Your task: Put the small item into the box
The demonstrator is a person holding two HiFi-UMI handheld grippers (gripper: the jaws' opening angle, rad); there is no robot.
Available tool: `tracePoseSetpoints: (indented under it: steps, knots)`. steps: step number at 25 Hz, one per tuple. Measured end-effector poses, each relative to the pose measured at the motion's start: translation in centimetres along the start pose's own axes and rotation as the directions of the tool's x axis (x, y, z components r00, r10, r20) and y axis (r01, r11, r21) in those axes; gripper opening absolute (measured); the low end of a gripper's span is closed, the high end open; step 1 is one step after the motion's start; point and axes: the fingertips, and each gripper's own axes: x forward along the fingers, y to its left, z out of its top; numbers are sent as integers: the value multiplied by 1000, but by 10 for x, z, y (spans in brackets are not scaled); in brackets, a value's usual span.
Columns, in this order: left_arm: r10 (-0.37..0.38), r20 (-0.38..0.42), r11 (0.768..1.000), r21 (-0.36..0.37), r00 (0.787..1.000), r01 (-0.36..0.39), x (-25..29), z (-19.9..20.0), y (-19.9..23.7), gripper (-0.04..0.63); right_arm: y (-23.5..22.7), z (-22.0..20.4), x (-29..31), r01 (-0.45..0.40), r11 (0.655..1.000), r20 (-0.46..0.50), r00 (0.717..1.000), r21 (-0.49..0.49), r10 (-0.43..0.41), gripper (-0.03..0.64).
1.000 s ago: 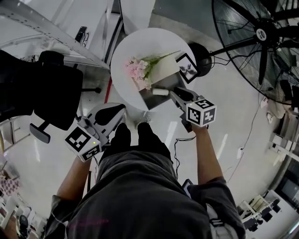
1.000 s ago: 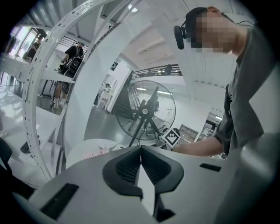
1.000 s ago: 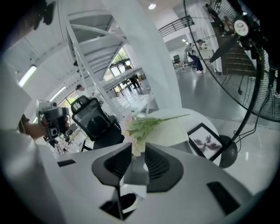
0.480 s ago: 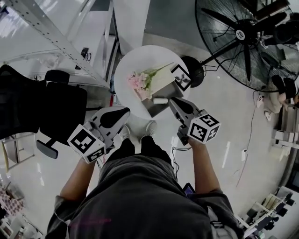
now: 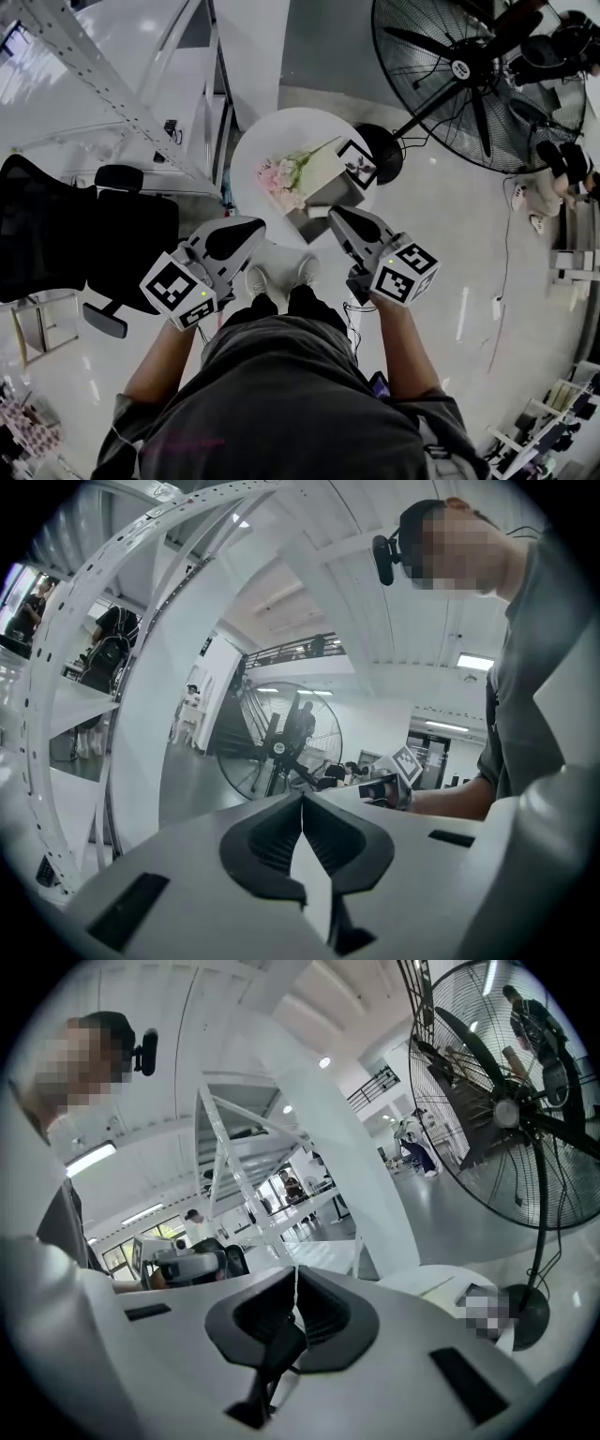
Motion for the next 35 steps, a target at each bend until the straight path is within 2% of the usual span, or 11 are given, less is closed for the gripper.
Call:
tracePoseSetpoints:
  steps: [12, 35]
  knots:
    - [-19, -9, 1000, 14, 1000, 19, 7, 6, 4, 18, 19, 12, 1, -8, 1000, 37, 999, -27, 9, 23]
    - [-16, -19, 1000, 5, 1000, 16, 32, 7, 5, 18, -3, 13, 1, -12, 999, -4, 1000, -31, 12, 21]
